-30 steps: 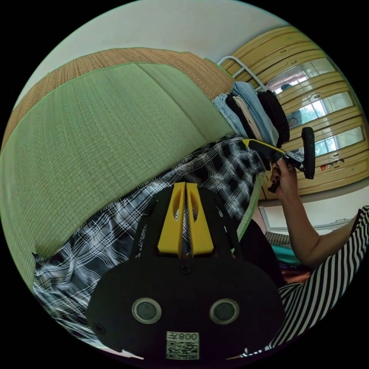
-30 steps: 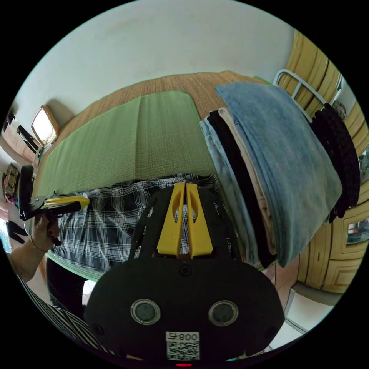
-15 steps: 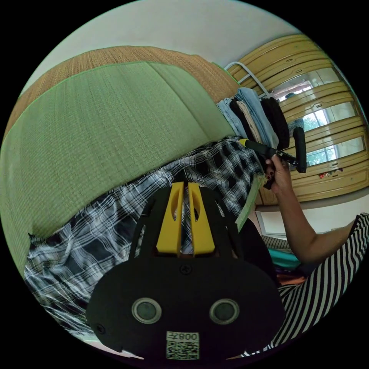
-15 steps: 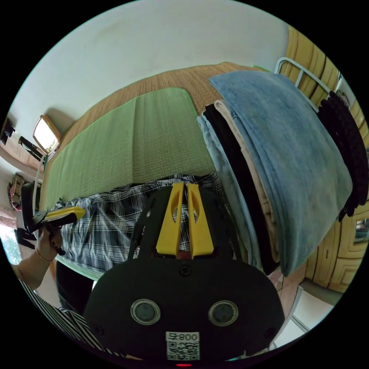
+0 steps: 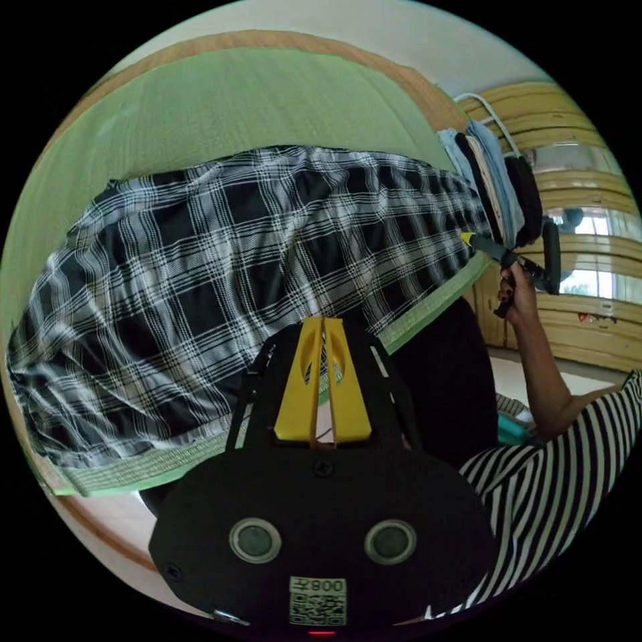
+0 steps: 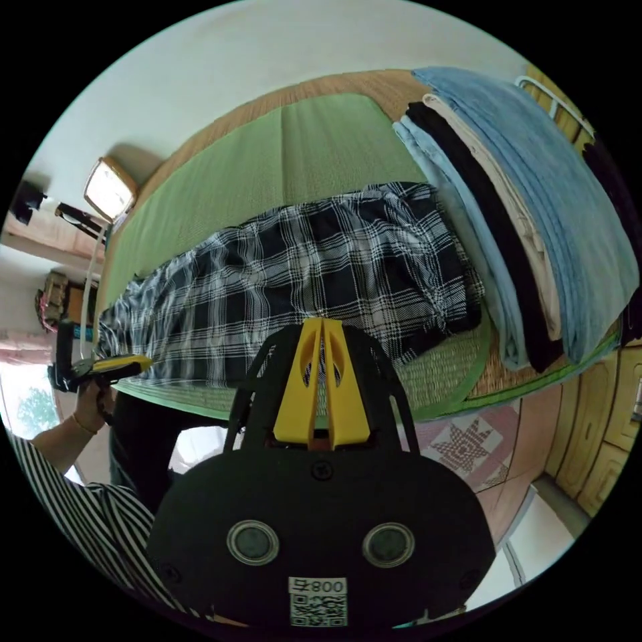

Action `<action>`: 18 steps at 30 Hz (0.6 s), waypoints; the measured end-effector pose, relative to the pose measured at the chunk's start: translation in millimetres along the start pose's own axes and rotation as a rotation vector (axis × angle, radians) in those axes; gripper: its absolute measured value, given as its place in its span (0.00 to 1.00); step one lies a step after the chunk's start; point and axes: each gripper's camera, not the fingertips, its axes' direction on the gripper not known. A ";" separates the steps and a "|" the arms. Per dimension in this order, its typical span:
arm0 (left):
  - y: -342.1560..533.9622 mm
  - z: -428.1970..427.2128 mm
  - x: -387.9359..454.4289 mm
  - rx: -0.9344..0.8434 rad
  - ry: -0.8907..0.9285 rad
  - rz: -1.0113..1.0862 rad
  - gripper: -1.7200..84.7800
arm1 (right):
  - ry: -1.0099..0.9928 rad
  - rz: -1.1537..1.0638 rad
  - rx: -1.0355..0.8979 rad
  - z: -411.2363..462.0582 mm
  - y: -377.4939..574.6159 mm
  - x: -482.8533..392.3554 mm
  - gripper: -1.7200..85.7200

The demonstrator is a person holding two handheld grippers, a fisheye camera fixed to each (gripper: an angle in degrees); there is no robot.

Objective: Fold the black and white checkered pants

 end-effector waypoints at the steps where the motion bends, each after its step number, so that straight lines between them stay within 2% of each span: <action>1: -5.4 -3.0 10.6 0.011 0.001 0.037 0.02 | -0.003 0.003 0.014 -3.0 1.9 2.5 0.02; 5: -34.0 -7.3 45.9 0.055 0.061 0.157 0.02 | 0.023 0.084 0.126 -24.8 21.4 30.8 0.04; 9: -84.5 1.3 103.7 0.069 0.146 0.362 0.03 | 0.050 0.210 0.211 -37.2 42.4 71.6 0.09; 12: -124.0 14.7 145.9 0.060 0.190 0.464 0.04 | 0.025 0.255 0.224 -34.9 49.6 96.5 0.11; 18: -195.8 43.6 222.2 0.005 0.155 0.612 0.09 | -0.050 0.282 0.208 -15.8 52.1 124.9 0.13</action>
